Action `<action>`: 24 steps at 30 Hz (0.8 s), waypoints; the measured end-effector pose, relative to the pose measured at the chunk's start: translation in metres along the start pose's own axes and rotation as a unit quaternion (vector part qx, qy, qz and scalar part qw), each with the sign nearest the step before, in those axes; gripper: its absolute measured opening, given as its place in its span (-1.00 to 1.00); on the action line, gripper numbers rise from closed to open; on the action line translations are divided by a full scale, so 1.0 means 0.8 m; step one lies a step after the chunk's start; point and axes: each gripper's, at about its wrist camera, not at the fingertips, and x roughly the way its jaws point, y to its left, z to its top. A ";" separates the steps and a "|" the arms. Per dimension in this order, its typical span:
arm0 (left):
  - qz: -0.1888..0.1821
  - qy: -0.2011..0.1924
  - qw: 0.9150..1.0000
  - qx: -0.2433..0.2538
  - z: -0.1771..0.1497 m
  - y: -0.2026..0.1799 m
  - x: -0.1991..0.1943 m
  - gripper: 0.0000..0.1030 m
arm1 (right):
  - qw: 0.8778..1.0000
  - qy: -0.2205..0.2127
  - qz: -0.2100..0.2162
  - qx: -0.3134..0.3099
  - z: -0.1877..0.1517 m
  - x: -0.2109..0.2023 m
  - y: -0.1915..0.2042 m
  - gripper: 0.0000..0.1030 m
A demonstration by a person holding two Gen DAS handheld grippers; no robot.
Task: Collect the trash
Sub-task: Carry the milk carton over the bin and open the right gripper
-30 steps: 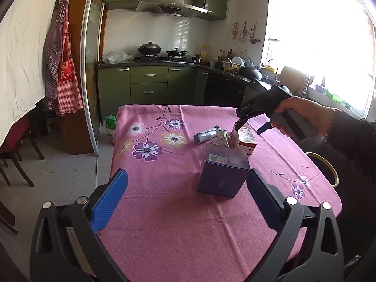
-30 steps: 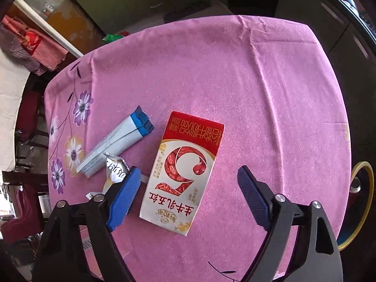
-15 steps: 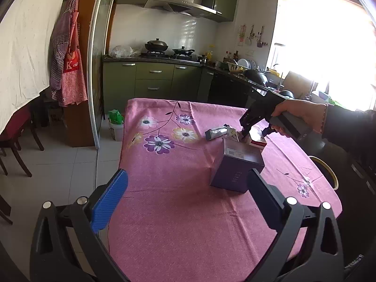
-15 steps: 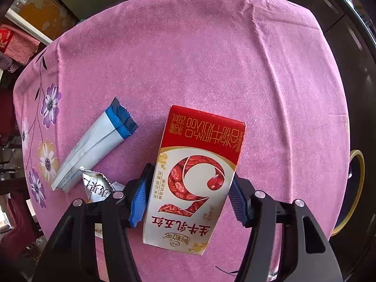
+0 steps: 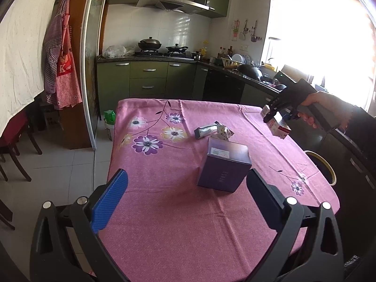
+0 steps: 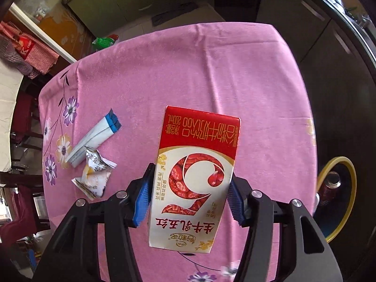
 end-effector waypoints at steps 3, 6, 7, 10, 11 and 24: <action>-0.009 -0.003 1.000 0.014 0.003 -0.020 -0.001 0.86 | 0.999 -0.017 -0.016 0.037 -0.021 -0.033 -0.092 0.09; -0.019 -0.006 0.999 0.028 0.004 -0.042 0.000 0.86 | 0.995 -0.026 -0.039 0.088 -0.048 -0.052 -0.202 0.09; -0.021 -0.006 0.999 0.033 0.005 -0.050 0.002 0.86 | 0.993 -0.027 -0.046 0.107 -0.059 -0.053 -0.236 0.09; -0.029 -0.002 0.999 0.040 0.003 -0.072 0.009 0.86 | 0.987 -0.021 -0.061 0.146 -0.090 -0.043 -0.322 0.09; -0.032 0.001 0.999 0.040 0.002 -0.078 0.011 0.86 | 0.986 -0.017 -0.062 0.156 -0.098 -0.036 -0.344 0.09; -0.028 0.032 0.996 0.074 -0.006 -0.136 0.032 0.86 | 0.979 -0.079 -0.007 0.185 -0.180 -0.016 -0.436 0.64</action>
